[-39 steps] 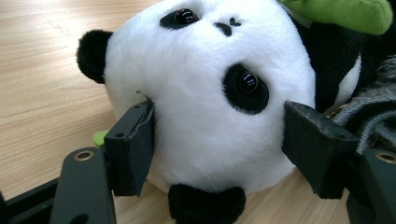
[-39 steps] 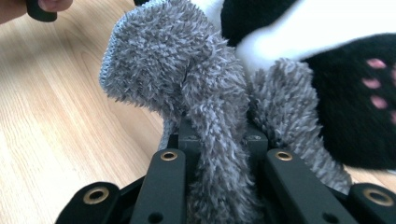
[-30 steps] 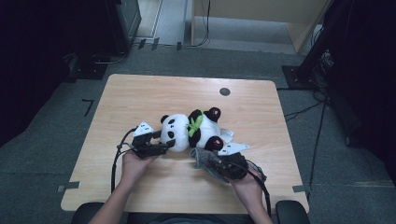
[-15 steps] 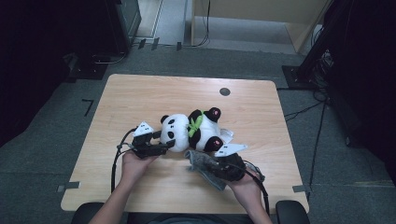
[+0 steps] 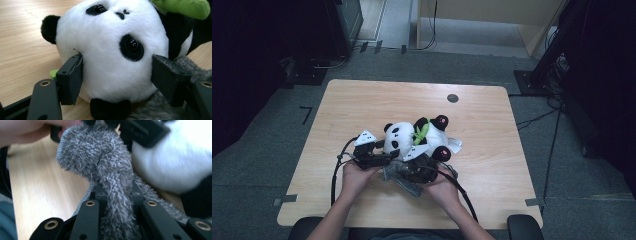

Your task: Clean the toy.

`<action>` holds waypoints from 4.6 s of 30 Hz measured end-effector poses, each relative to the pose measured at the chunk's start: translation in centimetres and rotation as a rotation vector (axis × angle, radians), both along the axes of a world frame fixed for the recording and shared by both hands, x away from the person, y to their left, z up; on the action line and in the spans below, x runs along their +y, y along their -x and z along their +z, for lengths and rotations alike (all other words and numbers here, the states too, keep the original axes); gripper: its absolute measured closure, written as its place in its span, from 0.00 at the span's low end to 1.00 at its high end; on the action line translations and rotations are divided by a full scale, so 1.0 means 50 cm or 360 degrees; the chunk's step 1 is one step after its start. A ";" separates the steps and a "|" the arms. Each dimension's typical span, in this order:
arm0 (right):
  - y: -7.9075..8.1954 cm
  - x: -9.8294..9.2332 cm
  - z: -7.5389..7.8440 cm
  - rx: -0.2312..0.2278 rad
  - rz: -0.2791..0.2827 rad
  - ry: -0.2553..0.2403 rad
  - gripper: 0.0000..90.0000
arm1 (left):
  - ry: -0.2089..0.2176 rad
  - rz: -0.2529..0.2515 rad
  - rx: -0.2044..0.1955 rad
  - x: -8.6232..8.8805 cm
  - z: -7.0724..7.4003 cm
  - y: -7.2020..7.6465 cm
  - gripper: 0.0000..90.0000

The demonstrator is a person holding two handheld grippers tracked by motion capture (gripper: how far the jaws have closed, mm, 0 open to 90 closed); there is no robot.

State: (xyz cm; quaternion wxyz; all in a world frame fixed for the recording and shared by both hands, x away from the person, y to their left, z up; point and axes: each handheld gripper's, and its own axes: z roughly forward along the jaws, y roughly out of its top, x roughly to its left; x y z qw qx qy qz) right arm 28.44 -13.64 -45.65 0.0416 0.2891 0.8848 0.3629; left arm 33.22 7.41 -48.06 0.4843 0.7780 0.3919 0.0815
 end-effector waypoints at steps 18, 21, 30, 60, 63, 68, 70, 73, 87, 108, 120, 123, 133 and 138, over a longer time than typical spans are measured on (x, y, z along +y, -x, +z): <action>-0.003 -0.032 -0.008 -0.0051 -0.0135 0.0018 0.84 | 0.0003 0.0001 -0.0002 0.001 -0.001 -0.001 0.32; -0.002 -0.046 -0.008 -0.0066 -0.0147 0.0008 0.84 | 0.0003 0.0005 -0.0001 0.001 -0.001 -0.001 0.32; 0.027 -0.125 0.003 -0.0085 -0.0222 -0.0032 0.84 | -0.0005 0.0007 -0.0004 0.000 -0.001 -0.002 0.32; 0.019 -0.331 0.002 -0.0027 -0.0589 0.0007 0.84 | -0.0018 0.0017 -0.0016 0.001 -0.006 -0.003 0.32; 0.014 -0.345 0.001 -0.0019 -0.0669 -0.0007 0.84 | -0.0016 0.0020 -0.0016 0.001 -0.006 -0.003 0.32; -0.012 -0.365 0.001 -0.0072 -0.0786 -0.0029 0.83 | -0.0022 0.0015 -0.0016 0.001 -0.006 -0.003 0.32; -0.029 -0.370 0.001 -0.0105 -0.0770 -0.0085 0.83 | -0.0024 0.0011 -0.0016 0.001 -0.006 -0.003 0.32; -0.058 -0.368 0.003 -0.0151 -0.0749 -0.0094 0.84 | -0.0018 0.0011 -0.0014 0.001 -0.006 -0.003 0.32; -0.182 -0.409 -0.011 -0.0166 -0.0853 -0.0075 0.83 | 0.0000 0.0003 -0.0014 0.003 -0.007 -0.007 0.31; -0.250 -0.473 -0.097 -0.0233 -0.1051 -0.0116 0.55 | -0.0018 -0.0015 -0.0035 0.003 -0.007 -0.005 0.31; -0.219 -0.444 -0.055 -0.0288 -0.1032 -0.0169 0.21 | -0.0066 -0.0067 -0.0072 0.007 0.008 -0.003 0.27; -0.207 -0.427 -0.040 -0.0286 -0.1017 -0.0171 0.14 | -0.0025 -0.0090 -0.0079 0.012 0.016 -0.004 0.23; -0.159 -0.384 -0.004 -0.0271 -0.0858 -0.0263 0.09 | -0.0022 -0.0095 -0.0097 0.022 0.014 -0.012 0.15; -0.127 -0.355 0.021 -0.0316 -0.0776 -0.0311 0.09 | -0.0020 -0.0126 -0.0103 0.023 0.013 -0.013 0.16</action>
